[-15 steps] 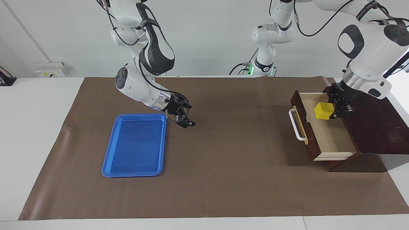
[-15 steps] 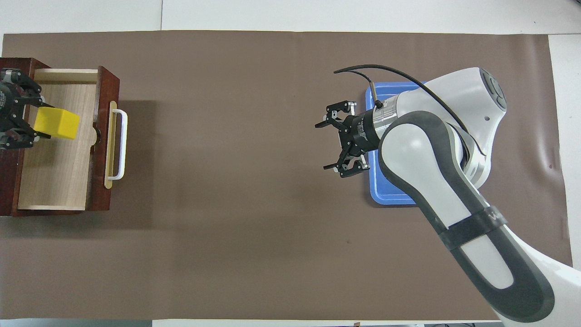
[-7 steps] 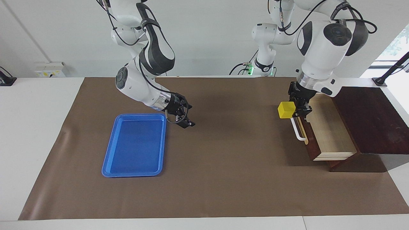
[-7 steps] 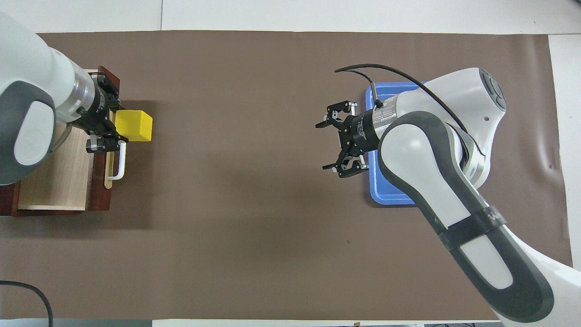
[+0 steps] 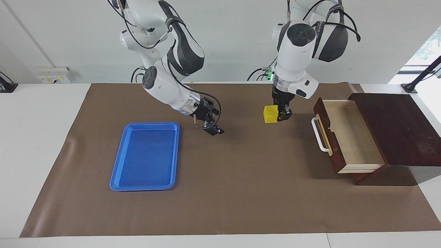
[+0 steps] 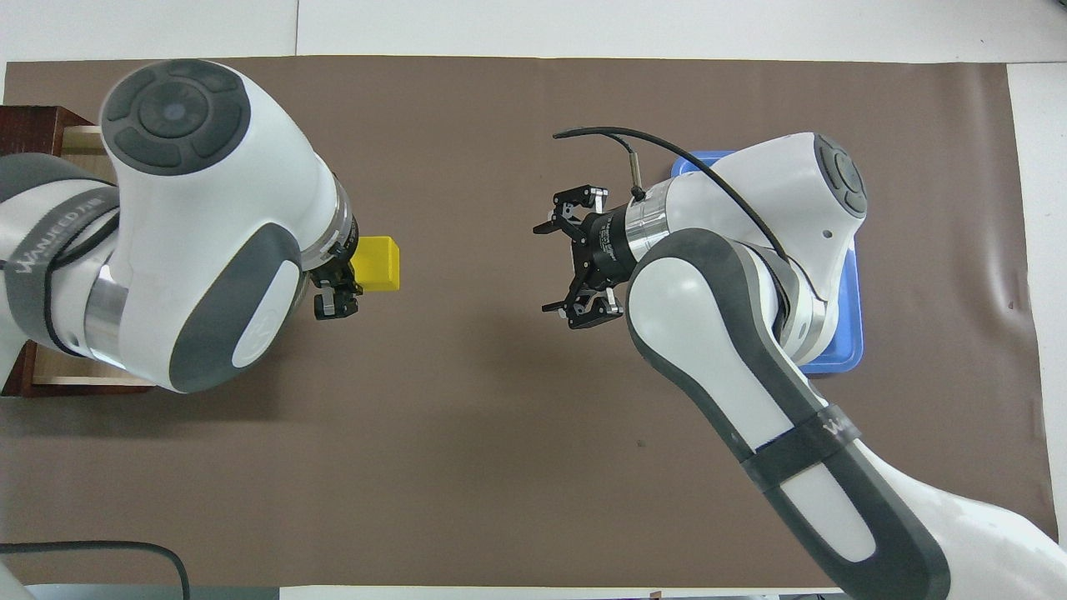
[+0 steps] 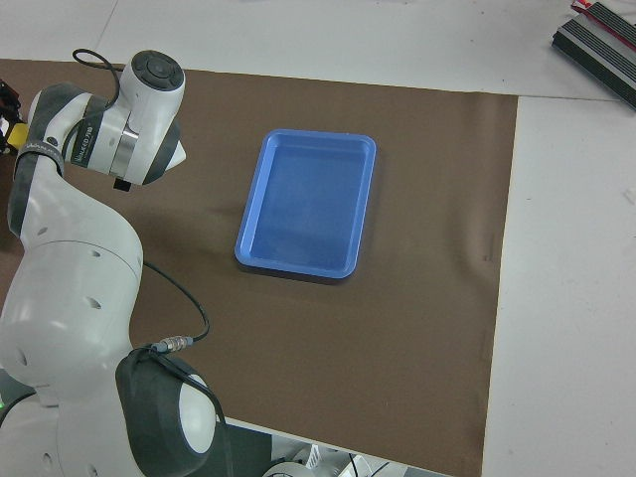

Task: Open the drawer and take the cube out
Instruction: 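Lift the cube with the left gripper while the right gripper approaches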

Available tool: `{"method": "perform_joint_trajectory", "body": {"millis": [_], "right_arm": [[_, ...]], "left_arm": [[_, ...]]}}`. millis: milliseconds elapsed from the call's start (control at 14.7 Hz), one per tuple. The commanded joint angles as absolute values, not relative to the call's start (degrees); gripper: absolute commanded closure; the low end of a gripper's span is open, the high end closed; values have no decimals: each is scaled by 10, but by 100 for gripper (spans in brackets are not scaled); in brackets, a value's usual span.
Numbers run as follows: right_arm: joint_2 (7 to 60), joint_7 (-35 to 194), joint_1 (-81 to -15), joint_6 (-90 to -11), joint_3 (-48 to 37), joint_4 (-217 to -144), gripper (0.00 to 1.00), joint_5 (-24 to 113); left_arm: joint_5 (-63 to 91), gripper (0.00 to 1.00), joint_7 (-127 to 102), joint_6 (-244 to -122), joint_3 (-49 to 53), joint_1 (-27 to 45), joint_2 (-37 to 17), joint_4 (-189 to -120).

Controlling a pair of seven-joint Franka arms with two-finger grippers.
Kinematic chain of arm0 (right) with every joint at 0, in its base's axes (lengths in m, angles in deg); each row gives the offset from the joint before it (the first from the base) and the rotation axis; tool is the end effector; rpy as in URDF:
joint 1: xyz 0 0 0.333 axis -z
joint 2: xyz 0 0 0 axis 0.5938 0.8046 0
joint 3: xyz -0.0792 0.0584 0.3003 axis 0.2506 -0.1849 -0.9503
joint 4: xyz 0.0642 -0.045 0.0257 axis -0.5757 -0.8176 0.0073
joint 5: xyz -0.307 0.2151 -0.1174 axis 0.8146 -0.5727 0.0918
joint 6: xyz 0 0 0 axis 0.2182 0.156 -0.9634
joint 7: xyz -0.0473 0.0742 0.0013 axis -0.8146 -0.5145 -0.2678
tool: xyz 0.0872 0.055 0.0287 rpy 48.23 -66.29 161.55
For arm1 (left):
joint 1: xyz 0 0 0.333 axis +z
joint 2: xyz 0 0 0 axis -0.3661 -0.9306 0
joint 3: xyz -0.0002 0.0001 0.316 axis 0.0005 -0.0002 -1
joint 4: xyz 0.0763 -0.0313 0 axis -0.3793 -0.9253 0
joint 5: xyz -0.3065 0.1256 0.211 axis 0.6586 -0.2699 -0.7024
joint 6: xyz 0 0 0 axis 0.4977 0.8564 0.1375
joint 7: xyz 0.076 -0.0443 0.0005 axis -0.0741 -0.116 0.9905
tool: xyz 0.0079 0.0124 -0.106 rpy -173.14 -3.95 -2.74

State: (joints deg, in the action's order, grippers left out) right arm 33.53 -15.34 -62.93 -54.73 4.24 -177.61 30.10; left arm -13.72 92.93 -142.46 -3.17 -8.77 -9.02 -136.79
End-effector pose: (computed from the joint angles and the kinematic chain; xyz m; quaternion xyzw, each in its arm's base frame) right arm 0.5807 0.2912 0.4363 -0.6958 0.6371 0.2418 0.2268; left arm 0.5374 -0.2815 0.5333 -0.6925 -0.7207 -0.0186 0.0276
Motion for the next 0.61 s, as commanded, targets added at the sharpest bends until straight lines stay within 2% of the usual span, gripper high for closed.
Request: {"method": "perform_joint_trajectory", "body": {"millis": [0,272,544], "right_arm": [[369,-180,-638,-546,44,-1729,0,286],[397,-198,-651,-545,43,-1690,0,292],[406,-192,-653,-545,43,-1668,0,307]], "left_arm": [[-139,100,951,-1448,-41,-107,-96,-1374],[-124,100,952,-1485,-40,-117,-116,-1376],[-81,100,949,-1529,-40,-94,-122,-1380]]}}
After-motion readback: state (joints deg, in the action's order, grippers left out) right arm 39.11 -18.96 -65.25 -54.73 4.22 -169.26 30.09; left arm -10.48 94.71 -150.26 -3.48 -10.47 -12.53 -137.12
